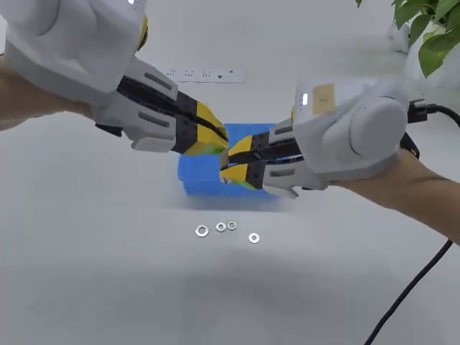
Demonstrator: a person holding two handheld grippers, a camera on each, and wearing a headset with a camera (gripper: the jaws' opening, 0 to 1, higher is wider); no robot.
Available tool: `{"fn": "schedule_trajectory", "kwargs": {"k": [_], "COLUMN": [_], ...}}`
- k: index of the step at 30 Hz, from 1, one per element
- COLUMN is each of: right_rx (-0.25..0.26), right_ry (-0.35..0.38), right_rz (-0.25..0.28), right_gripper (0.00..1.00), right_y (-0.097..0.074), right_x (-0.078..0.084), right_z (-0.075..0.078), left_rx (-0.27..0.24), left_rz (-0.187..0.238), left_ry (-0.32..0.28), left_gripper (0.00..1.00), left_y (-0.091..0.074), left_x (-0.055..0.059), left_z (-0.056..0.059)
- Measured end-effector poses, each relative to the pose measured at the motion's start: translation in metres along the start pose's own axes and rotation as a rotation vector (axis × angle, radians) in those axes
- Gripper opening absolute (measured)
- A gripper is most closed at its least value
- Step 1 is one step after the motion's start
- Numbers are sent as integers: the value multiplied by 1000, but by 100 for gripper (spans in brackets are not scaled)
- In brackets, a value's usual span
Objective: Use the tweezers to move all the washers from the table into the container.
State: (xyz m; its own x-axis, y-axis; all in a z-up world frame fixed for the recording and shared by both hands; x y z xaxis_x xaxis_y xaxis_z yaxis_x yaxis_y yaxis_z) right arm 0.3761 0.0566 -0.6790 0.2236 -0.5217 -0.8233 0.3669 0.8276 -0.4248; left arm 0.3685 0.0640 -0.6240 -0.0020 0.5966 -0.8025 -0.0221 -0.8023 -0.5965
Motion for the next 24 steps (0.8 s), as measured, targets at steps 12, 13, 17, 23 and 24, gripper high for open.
{"fn": "schedule_trajectory", "kwargs": {"k": [12, 13, 17, 23, 24], "right_rx": [18, 15, 4, -23, -26], "right_ry": [-12, -9, 5, 19, 21], "right_rz": [-3, -5, -16, -51, -55], "right_gripper": [9, 9, 9, 9, 9], "right_y": [26, 31, 48, 65, 66], "right_x": [16, 18, 30, 48, 50], "right_z": [32, 35, 40, 35, 34], "left_rx": [-4, -3, 0, 14, 15], "left_rz": [-6, -7, -8, -24, -23], "left_ry": [-13, -17, -47, -86, -93], "left_gripper": [6, 6, 7, 7, 7], "left_y": [2, 2, 6, 17, 19], "left_x": [18, 20, 34, 57, 60], "left_z": [-48, -51, -64, -75, -76]}}
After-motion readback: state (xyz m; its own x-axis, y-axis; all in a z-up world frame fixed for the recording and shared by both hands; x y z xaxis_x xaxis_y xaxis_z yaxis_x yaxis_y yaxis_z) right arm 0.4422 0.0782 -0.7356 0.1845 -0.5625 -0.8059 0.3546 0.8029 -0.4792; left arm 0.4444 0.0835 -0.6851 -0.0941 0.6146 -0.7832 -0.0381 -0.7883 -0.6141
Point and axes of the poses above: the centre of the closed fingertips' face, and the gripper's own axes: y roughly forward along the fingers, z roughly to its right, x roughly out of its underside, the point moved 2 cm from there along -y, roughly backward along the fingers, and after that the axes turned 13 degrees about x, right-handed, at the moved point
